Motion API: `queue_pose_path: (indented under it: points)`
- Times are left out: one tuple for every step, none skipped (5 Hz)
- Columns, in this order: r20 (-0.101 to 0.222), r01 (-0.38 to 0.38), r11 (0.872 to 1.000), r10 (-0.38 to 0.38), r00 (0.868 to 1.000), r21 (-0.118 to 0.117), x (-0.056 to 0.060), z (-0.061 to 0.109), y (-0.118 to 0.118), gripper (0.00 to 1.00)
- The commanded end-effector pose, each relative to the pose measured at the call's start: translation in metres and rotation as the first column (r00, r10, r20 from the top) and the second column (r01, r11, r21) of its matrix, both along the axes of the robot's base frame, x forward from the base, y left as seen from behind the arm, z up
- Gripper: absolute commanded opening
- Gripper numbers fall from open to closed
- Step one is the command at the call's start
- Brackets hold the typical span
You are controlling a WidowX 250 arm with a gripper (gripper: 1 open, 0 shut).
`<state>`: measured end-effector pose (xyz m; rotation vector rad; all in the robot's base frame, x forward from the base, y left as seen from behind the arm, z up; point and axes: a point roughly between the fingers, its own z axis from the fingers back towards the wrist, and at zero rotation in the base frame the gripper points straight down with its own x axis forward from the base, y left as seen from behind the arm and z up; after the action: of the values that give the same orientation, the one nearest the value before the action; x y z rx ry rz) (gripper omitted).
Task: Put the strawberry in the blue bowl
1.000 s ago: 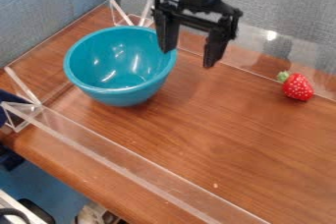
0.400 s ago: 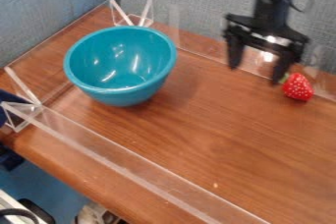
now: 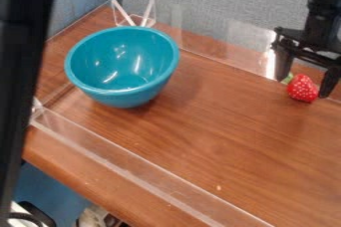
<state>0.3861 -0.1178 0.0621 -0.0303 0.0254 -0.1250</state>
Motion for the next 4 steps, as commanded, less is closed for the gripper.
queue_pose_path:
  points:
    - [0.106, 0.002, 1.000, 0.001, 0.994, -0.028, 0.021, 0.019, -0.007, 1.00]
    - [0.131, 0.000, 1.000, 0.004, 0.991, -0.029, 0.027, 0.015, -0.007, 1.00]
    - [0.146, -0.005, 1.000, 0.009, 0.989, -0.027, 0.030, 0.011, -0.008, 1.00]
    - [0.158, -0.009, 1.000, 0.013, 0.987, -0.026, 0.033, 0.008, -0.009, 1.00]
